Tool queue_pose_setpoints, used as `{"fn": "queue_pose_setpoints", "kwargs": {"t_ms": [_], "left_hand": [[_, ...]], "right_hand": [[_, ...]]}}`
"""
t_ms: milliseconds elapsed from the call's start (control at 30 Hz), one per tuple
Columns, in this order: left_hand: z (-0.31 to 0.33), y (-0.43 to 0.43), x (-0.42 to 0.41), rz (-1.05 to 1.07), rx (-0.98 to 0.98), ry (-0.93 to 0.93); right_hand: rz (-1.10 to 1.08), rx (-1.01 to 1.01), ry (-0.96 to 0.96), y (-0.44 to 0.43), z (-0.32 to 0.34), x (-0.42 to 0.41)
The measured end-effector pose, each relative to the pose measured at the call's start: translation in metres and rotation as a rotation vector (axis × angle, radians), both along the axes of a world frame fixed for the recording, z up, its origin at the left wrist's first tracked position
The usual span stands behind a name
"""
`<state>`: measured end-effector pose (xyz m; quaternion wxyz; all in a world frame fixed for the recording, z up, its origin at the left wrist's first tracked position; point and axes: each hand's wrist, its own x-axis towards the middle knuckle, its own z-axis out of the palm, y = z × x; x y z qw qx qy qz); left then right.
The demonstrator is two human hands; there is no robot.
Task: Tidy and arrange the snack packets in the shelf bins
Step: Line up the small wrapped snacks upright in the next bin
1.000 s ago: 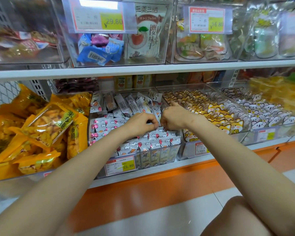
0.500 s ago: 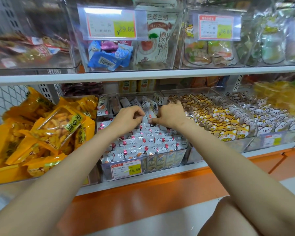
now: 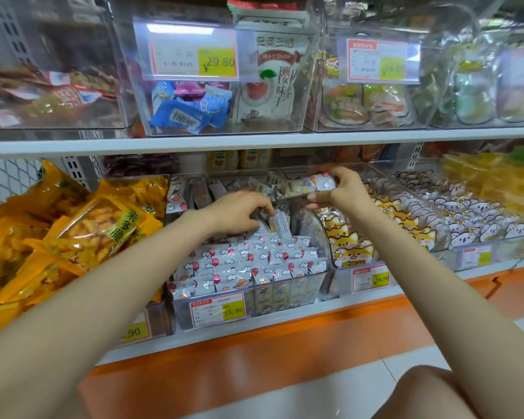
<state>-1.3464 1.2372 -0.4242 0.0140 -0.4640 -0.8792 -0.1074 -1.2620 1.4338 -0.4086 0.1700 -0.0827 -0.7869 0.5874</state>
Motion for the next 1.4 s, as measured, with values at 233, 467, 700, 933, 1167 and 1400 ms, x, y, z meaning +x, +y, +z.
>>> {"fn": "queue_pose_setpoints", "kwargs": {"t_ms": [233,467,700,933,1167,1400], "left_hand": [[0.004,0.042,-0.037,-0.062,-0.269,-0.141],[-0.022,0.052,-0.047,-0.004,-0.228,-0.093],[0.016,0.007,-0.016,0.13,0.124,-0.12],[0.033,-0.087,0.026,0.353,0.073,0.027],[0.036,-0.089,0.03,0.309,-0.271,0.082],[0.021,0.003,-0.01,0.164,-0.241,-0.049]], "right_hand": [[-0.066,0.014,0.077,0.025,0.002,0.017],[-0.094,0.109,0.125,0.035,-0.007,0.022],[-0.11,0.139,0.126,0.034,-0.01,0.027],[-0.091,0.088,0.191,0.014,-0.007,0.024],[-0.07,0.198,0.167,-0.002,-0.009,0.015],[-0.067,0.252,0.188,0.002,-0.011,0.023]]}}
